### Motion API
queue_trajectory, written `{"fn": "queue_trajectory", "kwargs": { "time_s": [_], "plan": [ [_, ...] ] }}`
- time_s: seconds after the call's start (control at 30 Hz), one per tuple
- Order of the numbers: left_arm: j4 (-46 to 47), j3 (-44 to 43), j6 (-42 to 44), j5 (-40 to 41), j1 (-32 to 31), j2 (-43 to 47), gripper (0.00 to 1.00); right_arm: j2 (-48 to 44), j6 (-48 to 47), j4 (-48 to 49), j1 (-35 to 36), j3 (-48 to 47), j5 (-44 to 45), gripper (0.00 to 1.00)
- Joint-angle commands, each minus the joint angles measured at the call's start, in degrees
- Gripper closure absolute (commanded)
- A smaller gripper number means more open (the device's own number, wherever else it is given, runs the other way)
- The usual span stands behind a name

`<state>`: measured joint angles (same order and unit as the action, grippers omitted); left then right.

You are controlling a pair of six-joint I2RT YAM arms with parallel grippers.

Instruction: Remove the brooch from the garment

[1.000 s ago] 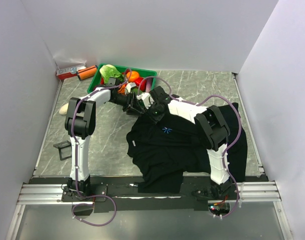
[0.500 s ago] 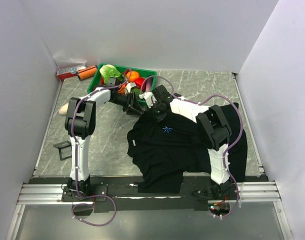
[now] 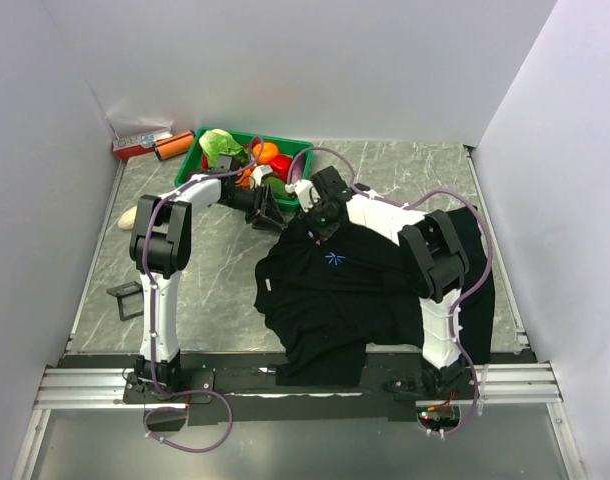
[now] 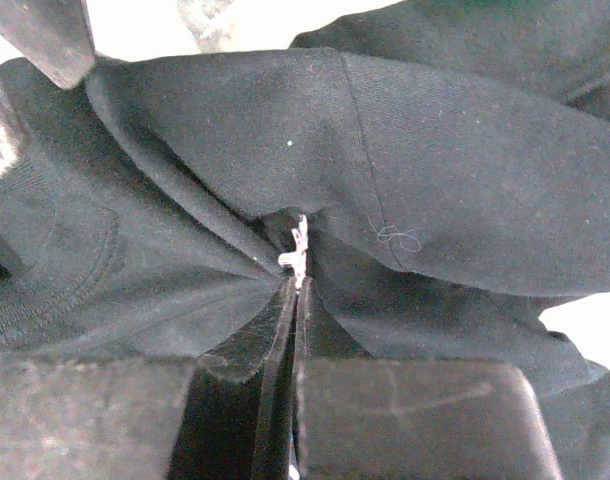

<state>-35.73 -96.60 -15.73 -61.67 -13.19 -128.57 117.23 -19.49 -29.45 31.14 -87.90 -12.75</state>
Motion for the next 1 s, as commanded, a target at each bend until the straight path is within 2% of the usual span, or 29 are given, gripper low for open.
{"fn": "queue_trajectory", "kwargs": {
  "time_s": [0.0, 0.13, 0.17, 0.27, 0.3, 0.4, 0.43, 0.47, 0.5, 0.57, 0.63, 0.8, 0.97],
  "plan": [
    [-0.84, -2.89, 2.45, -3.62, 0.18, 1.48, 0.52, -6.74, -0.29, -0.26, -1.17, 1.85, -1.04, 1.00],
    [7.40, -2.02, -1.49, -7.40, 0.09, 2.80, 0.51, -10.52, 0.32, 3.08, -1.16, 5.45, -3.50, 1.00],
    [14.21, -0.80, -5.42, -7.93, 0.01, 3.15, 0.51, -11.14, 1.02, 3.69, -1.25, 6.15, -4.90, 1.00],
    [24.35, 0.97, -13.06, -8.56, -0.17, 4.91, 0.50, -13.34, 2.69, 4.84, -1.34, 7.47, -7.89, 1.00],
    [31.61, 1.58, -15.45, -8.47, -0.26, 5.43, 0.50, -14.47, 3.39, 6.15, -1.34, 7.83, -8.07, 1.00],
    [42.89, 4.39, -26.34, -8.99, -0.43, 5.53, 0.50, -16.15, 5.59, 8.18, -1.34, 8.53, -8.95, 1.00],
    [50.33, 6.23, -29.24, -9.17, -0.52, 5.44, 0.50, -16.42, 6.03, 8.27, -1.25, 8.36, -8.69, 1.00],
    [54.23, 7.03, -34.32, -9.34, -0.61, 5.35, 0.50, -16.42, 7.08, 8.27, -1.25, 7.75, -8.17, 1.00],
    [56.44, 7.47, -35.94, -9.26, -0.96, 5.18, 0.50, -16.16, 7.53, 8.18, -1.25, 7.31, -6.69, 1.00],
    [53.50, 6.78, -33.96, -8.47, -1.31, 4.56, 0.50, -15.63, 8.75, 7.48, -1.34, 6.17, -5.62, 1.00],
    [45.45, 5.11, -28.00, -7.86, -1.75, 3.77, 0.51, -15.45, 9.90, 8.35, -1.78, 6.25, -4.30, 1.00],
    [38.81, 6.59, -22.51, -6.63, -2.80, 4.38, 0.51, -14.05, 14.73, 9.06, -3.01, 5.37, -3.86, 1.00],
    [30.81, 8.26, -13.03, -4.60, -3.77, 7.01, 0.52, -13.17, 18.60, 9.76, -4.59, 3.70, -5.17, 1.00]
  ]
}}
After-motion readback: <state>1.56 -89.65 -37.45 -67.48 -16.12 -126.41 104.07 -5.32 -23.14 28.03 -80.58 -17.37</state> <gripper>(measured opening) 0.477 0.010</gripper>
